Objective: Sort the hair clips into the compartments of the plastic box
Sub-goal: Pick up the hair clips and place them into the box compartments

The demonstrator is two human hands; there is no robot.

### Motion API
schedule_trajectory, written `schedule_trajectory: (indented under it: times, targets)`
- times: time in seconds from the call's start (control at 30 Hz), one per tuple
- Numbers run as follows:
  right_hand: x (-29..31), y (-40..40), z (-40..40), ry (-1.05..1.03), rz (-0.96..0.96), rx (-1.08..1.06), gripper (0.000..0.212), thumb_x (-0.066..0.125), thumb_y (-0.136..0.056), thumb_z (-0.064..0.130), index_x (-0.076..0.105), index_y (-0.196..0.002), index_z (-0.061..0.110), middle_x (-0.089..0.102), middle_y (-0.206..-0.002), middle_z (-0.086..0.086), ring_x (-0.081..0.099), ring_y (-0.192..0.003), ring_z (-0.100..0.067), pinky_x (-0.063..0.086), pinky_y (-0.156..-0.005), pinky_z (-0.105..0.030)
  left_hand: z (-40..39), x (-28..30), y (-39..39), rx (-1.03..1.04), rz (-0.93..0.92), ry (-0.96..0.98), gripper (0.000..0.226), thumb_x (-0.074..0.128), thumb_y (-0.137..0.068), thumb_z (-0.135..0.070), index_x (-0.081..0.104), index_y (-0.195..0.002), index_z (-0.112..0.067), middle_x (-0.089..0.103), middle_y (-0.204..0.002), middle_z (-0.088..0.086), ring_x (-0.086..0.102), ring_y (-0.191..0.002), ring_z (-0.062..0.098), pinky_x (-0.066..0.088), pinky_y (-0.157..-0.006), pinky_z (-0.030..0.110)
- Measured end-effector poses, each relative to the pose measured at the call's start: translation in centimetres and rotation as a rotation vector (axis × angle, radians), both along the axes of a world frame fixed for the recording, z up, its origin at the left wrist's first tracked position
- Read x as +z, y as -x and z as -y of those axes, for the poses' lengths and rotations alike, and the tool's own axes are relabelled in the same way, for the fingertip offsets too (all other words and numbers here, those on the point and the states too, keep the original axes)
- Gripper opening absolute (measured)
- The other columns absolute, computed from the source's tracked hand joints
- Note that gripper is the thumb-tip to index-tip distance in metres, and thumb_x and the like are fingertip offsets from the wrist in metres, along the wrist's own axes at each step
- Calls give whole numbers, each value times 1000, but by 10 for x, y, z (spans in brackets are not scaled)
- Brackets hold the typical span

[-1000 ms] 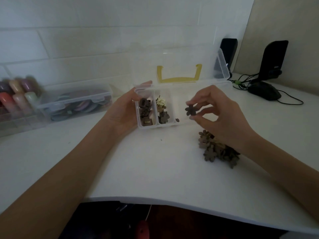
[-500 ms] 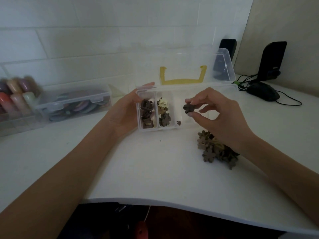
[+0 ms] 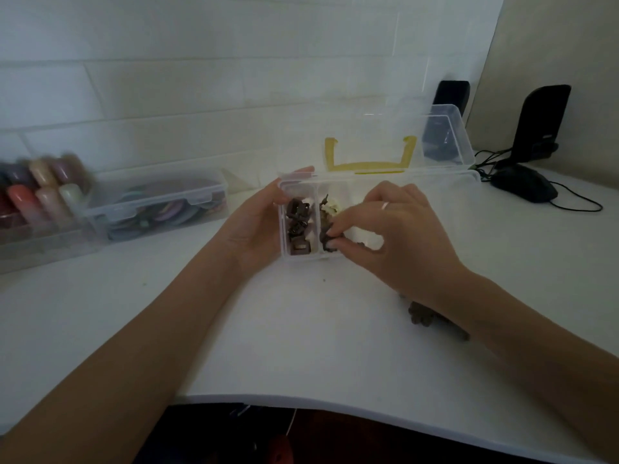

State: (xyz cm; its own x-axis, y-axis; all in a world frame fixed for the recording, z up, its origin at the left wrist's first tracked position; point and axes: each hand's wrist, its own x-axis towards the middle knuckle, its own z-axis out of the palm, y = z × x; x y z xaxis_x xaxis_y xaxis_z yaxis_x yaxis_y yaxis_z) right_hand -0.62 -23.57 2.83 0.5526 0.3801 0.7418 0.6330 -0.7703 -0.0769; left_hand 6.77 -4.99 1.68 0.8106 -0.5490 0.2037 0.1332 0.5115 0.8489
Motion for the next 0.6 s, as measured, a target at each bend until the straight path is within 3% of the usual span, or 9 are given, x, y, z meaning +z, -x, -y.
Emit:
schedule_trajectory:
  times: [0.1, 0.23, 0.33, 0.43, 0.5, 0.6]
  targets:
    - [-3, -3, 4, 5, -45, -67, 14, 66, -74, 37, 74, -79, 28, 73, -80, 12, 46, -80, -9, 27, -72, -29, 0, 0, -2, 33, -4, -20, 70, 88, -41, -24, 70, -109, -17, 71, -110, 10, 70, -95, 25, 57, -75, 36]
    - [-11, -6, 0, 161, -120, -37, 29, 48, -82, 45, 74, -88, 36, 70, -104, 20, 50, -88, -13, 23, -73, -29, -2, 0, 0, 17, -20, -14, 77, 86, -44, -21, 63, -118, -15, 70, -109, 11, 70, -90, 26, 57, -73, 37]
    - [-11, -7, 4, 148, -171, 29, 31, 47, -84, 43, 74, -93, 34, 66, -114, 17, 48, -95, -11, 26, -78, -27, -2, 0, 3, 16, -15, -30, 62, 83, -47, -23, 70, -108, -20, 70, -106, 11, 67, -91, 26, 55, -80, 37]
    - [1, -3, 11, -55, -202, 84, 28, 52, -85, 39, 76, -91, 24, 69, -100, 11, 51, -87, -7, 37, -79, -17, -3, -2, -2, 90, -63, -47, 70, 88, -38, -24, 72, -106, -20, 63, -117, 13, 52, -107, 31, 37, -100, 45]
    - [15, 3, 18, -145, -262, 92, 22, 60, -85, 36, 76, -85, 21, 70, -79, 9, 52, -67, -1, 37, -64, -7, -5, -3, -5, 140, -88, -44, 67, 81, -41, -16, 71, -107, -19, 58, -124, 14, 47, -114, 33, 27, -111, 50]
    - [33, 11, 37, -175, -487, 70, 24, 65, -81, 40, 75, -73, 19, 61, -45, -1, 48, -36, -4, 38, -42, -12, -8, -2, -6, 189, -108, -38, 54, 65, -56, -19, 70, -109, -21, 55, -127, 13, 44, -115, 32, 26, -110, 52]
